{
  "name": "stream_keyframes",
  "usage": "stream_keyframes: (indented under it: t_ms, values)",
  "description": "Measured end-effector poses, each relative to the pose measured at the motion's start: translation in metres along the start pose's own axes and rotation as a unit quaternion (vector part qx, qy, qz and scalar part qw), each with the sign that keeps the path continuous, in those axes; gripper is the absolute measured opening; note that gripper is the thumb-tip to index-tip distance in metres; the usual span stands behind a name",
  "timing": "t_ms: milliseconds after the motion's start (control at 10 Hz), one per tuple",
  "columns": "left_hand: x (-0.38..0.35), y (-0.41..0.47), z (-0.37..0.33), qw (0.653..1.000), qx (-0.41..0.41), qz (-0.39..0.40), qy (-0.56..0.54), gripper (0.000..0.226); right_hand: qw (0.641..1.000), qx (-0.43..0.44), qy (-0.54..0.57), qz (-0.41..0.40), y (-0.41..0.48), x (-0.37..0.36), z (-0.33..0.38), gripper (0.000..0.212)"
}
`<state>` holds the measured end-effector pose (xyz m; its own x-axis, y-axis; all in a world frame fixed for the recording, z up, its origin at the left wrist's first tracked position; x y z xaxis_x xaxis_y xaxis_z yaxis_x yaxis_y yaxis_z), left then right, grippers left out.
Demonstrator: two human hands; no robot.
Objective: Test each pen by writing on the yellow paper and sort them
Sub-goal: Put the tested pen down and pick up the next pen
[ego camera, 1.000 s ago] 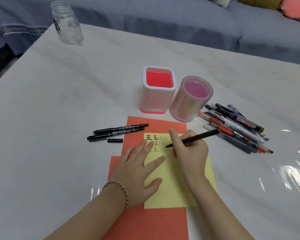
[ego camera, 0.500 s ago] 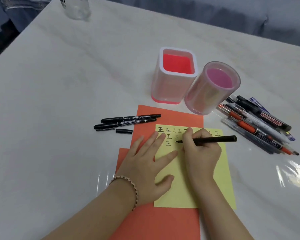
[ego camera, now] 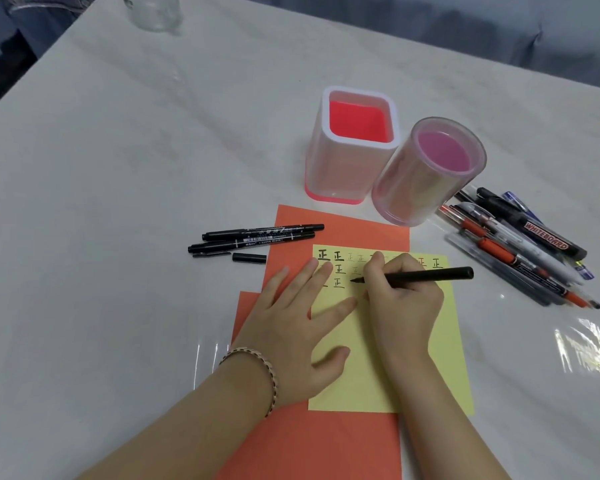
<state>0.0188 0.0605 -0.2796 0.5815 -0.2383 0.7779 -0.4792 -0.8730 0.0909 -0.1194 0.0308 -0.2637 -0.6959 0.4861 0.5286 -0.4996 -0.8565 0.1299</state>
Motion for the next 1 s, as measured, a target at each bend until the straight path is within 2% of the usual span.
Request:
stream_keyframes:
  t_ms: [300, 1000]
  values:
    - [-0.0004, 0.0002, 0.0004, 1.000, 0.002, 0.001, -0.002, 0.052, 1.000, -0.004, -0.019, -0.021, 0.0007, 0.0034, -0.0018, 0.033]
    - [-0.0002, 0.0007, 0.0000, 1.000, 0.003, -0.001, -0.004, 0.052, 1.000, 0.003, -0.007, -0.006, 0.0009, 0.0018, -0.0040, 0.030]
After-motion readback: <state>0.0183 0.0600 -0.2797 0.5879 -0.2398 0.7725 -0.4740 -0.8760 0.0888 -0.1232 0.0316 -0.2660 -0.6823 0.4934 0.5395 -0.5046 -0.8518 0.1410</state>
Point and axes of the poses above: each hand's wrist, its own y-axis towards the middle knuckle, its own x-axis out of the back of the hand, z = x × y, the point moved 9 cm from there along y, towards the middle knuckle, and after that the axes turned 13 degrees about -y, right-handed, at the moved point
